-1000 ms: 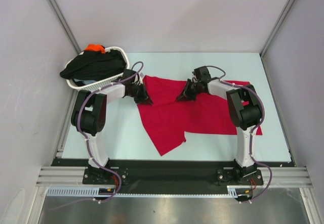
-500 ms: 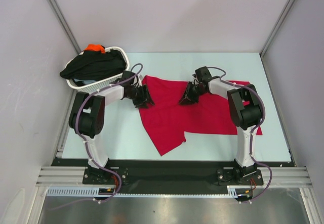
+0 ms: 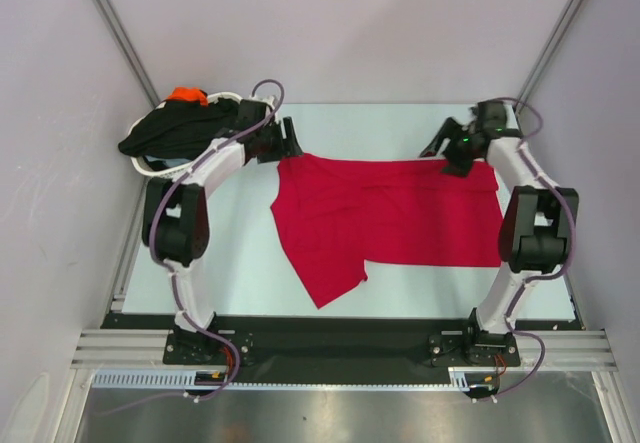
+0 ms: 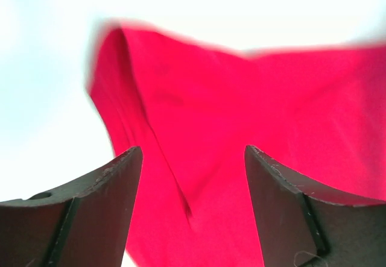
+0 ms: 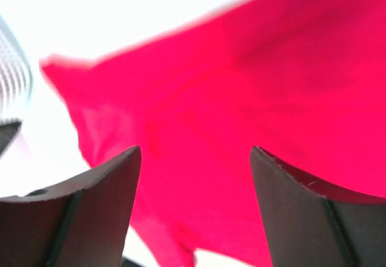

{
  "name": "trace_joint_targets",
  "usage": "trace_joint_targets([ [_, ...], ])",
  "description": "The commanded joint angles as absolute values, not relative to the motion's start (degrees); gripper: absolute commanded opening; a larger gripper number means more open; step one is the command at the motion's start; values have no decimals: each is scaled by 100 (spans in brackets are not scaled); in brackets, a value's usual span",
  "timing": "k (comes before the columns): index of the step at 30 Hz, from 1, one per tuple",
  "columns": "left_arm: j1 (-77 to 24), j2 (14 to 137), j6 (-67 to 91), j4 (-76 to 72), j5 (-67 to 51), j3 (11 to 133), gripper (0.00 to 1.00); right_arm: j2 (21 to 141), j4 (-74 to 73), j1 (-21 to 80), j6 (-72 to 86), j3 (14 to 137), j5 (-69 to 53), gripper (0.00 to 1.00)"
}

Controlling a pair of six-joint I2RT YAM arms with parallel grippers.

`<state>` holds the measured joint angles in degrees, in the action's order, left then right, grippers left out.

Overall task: Fold and stack the t-shirts
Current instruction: Fold the tshirt

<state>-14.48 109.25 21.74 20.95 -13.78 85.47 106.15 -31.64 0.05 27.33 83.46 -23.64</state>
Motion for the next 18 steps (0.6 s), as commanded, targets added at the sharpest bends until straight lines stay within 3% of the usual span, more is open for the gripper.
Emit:
trace_joint_targets([
  [1,-1433,11660,1942,1855,-625,9296,74,10748,-3225,-763,2409,8709,-1934,79],
  [7,-1433,12575,1863,1749,-317,10246,71,11390,-3612,-1572,1873,9737,-1609,79],
  [14,-1424,12928,1565,1740,-176,10538,81,12014,-3701,-2091,1433,10318,-1511,80],
  [18,-1397,13226,1520,1986,-281,10810,79,12557,-3761,-2206,1266,10713,-1705,78],
])
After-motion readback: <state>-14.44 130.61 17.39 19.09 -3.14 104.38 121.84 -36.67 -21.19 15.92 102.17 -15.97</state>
